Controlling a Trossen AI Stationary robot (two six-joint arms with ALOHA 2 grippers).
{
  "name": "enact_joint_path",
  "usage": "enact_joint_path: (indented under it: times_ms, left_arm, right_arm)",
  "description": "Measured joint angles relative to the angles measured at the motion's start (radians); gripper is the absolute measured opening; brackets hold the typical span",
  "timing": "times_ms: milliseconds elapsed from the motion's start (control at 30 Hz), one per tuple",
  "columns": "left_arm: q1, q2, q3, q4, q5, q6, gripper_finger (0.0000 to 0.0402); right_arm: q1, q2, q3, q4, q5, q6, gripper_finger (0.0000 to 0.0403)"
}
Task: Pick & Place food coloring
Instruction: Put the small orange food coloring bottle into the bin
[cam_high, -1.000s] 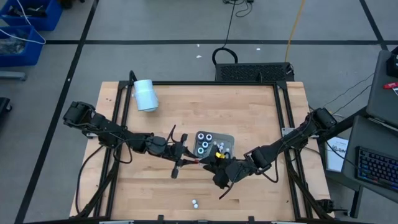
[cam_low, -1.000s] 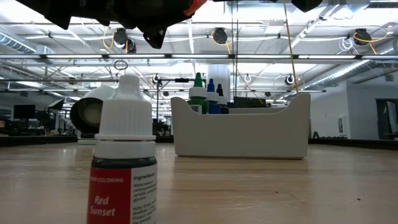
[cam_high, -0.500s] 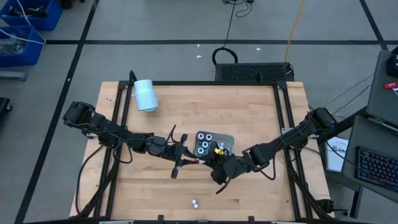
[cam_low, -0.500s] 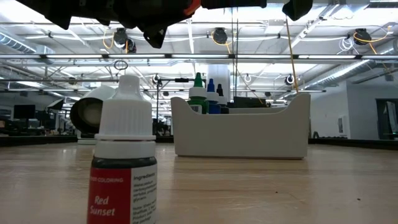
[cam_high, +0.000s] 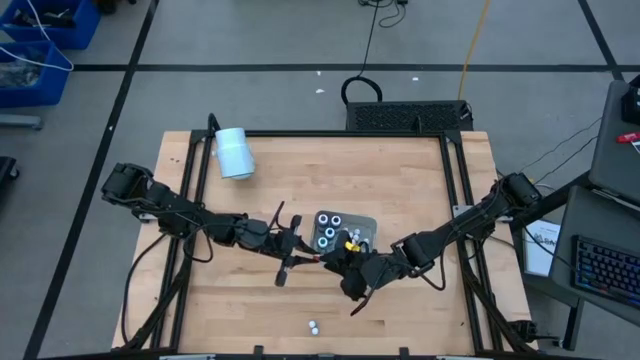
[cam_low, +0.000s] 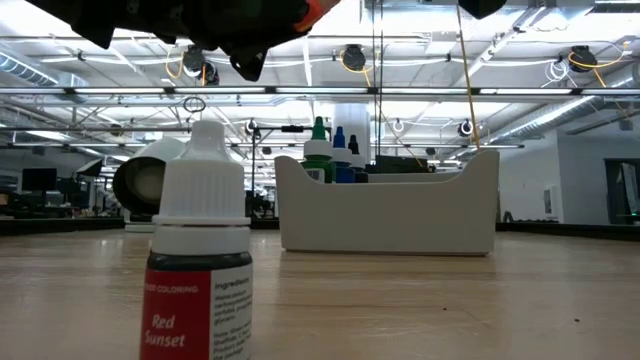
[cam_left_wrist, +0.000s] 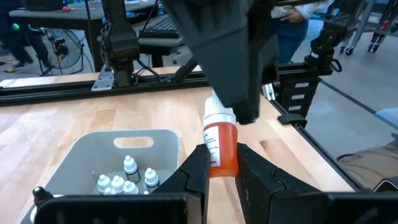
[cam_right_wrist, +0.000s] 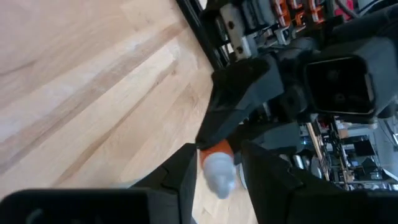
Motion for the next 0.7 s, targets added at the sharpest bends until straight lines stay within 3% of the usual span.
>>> enact_joint_path:
  times_ms: [167,700]
  left_arm:
    - [0.0,0.0,0.0,0.001,0.0,0.0,0.0058]
    - [0.0,0.0,0.0,0.003,0.001,-0.005,0.0058]
  right_arm:
    - [0.0,0.0,0.0,-0.006,-0.004,-0.005,0.012]
    - [-0.017,0.0,0.0,-0.027,-0.018,0.02,0.0076]
